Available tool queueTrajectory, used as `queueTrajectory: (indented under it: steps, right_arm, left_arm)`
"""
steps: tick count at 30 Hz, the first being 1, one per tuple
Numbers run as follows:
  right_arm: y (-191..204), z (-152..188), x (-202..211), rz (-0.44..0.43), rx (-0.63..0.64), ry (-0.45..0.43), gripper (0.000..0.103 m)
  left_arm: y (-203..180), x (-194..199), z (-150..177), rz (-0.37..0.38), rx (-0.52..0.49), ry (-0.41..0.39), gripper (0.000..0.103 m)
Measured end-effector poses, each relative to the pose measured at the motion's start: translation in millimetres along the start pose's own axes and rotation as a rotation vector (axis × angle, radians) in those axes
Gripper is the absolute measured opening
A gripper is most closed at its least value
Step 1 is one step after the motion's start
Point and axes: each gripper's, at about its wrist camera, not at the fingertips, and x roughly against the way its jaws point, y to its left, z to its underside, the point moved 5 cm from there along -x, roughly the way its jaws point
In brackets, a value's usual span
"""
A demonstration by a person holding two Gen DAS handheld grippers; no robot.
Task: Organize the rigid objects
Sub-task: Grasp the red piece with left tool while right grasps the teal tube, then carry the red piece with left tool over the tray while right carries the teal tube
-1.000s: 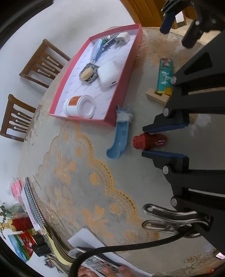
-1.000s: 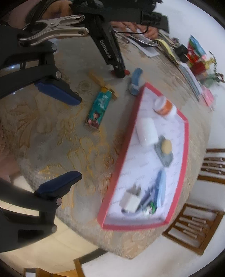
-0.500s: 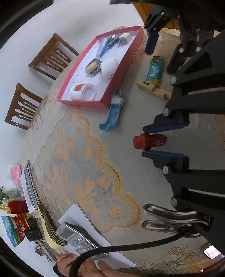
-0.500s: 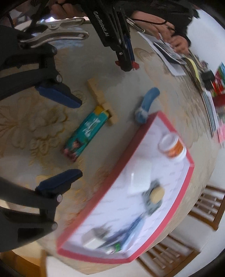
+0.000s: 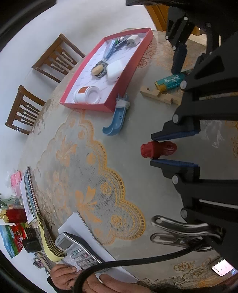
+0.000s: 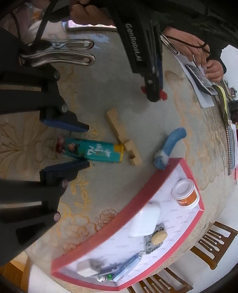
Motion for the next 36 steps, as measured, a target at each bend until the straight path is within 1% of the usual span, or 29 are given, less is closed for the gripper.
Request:
queueTrajectory:
  steps: [5, 6, 7, 11, 16, 19, 28, 36]
  right_arm:
    - [2.1, -8.1, -3.6, -0.001, -0.031, -0.019, 0.033]
    - [2.9, -6.9, -3.6, 0.003, -0.023, -0.022, 0.027]
    - [3.3, -5.4, -3.7, 0.006, -0.018, -0.024, 0.025]
    - [-0.8, -2.8, -2.3, -0.019, -0.044, -0.029, 0.024]
    - [-12.8, 3.5, 1.3, -0.084, -0.121, -0.012, 0.024]
    - [-17.6, 8.5, 6.0, -0.099, -0.137, -0.013, 0.024]
    - [-32.8, 15.0, 33.3, -0.11, -0.144, -0.05, 0.024]
    - [-62.3, 19.1, 63.1, -0.118, -0.189, -0.112, 0.024]
  left_arm:
    - [-2.4, 2.7, 1.4, -0.008, -0.009, 0.0, 0.022]
    - [-2.7, 2.9, 1.5, -0.008, -0.01, 0.001, 0.022]
    - [-3.1, 3.3, 1.7, -0.01, -0.012, 0.001, 0.022]
    - [-5.5, 4.2, 0.7, -0.015, -0.013, 0.0, 0.022]
    - [-12.2, 7.7, -2.1, -0.018, -0.024, -0.009, 0.022]
    - [-16.4, 10.0, -3.4, -0.019, -0.03, -0.013, 0.022]
    - [-30.4, 17.6, -12.5, -0.021, -0.026, -0.029, 0.022]
    - [-54.3, 27.9, -29.3, 0.003, -0.046, -0.058, 0.022]
